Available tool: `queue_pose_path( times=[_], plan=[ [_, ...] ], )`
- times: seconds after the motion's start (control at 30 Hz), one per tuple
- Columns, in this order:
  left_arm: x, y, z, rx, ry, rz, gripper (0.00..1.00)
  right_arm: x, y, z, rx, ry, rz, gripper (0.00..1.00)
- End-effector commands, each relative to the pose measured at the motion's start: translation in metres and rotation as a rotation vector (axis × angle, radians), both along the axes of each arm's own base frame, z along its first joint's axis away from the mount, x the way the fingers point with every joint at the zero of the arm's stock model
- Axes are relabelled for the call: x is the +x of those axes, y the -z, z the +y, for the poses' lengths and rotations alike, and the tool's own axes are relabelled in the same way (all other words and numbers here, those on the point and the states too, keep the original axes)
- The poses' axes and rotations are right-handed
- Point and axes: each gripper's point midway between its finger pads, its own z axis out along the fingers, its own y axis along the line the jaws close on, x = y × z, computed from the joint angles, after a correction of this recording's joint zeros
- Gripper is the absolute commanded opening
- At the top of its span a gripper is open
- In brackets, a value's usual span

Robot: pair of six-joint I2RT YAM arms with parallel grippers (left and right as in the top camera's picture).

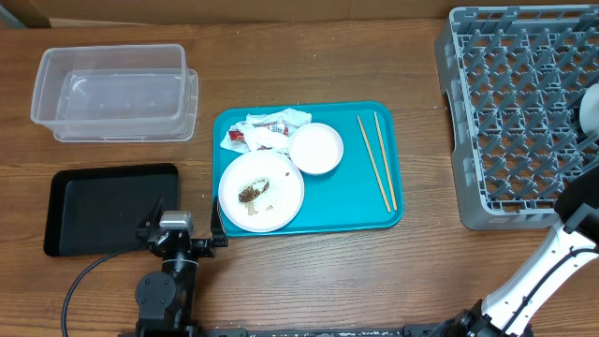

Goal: Sort waste into correct bins and load items into the dishwasher
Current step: 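Place the small white cup in the rack and release it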

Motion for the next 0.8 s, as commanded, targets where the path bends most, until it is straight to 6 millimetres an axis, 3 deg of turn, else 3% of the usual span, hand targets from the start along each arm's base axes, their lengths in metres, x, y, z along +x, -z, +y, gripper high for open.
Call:
queue_pose_path(
  times=[0.0, 0.17, 0.47, 0.57, 0.77],
  plan=[
    [0.0, -0.001, 0.0, -0.007, 0.002, -0.008, 1.0, 0.003, -0.017, 0.008, 0.009, -0.015, -0.039, 0.04],
    [0.0, -0.001, 0.0, -0.007, 0.002, -0.008, 1.0, -0.001, -0.012, 0.01, 0.02, -0.013, -0.018, 0.04],
    [0.0, -0.001, 0.0, -0.007, 0.002, -0.008, 1.0, 0.0, 0.015, 0.015, 0.062, -0.025, -0.002, 0.04],
    [0.0, -0.001, 0.0, -0.007, 0.002, -0.008, 1.0, 0.015, 0.013, 0.025, 0.113, -0.077, -0.072, 0.04],
    [0.0, -0.001, 0.0, -0.007, 0.002, -0.008, 1.0, 0.038, -0.015, 0.036, 0.154, -0.147, -0.205, 0.04]
  ],
)
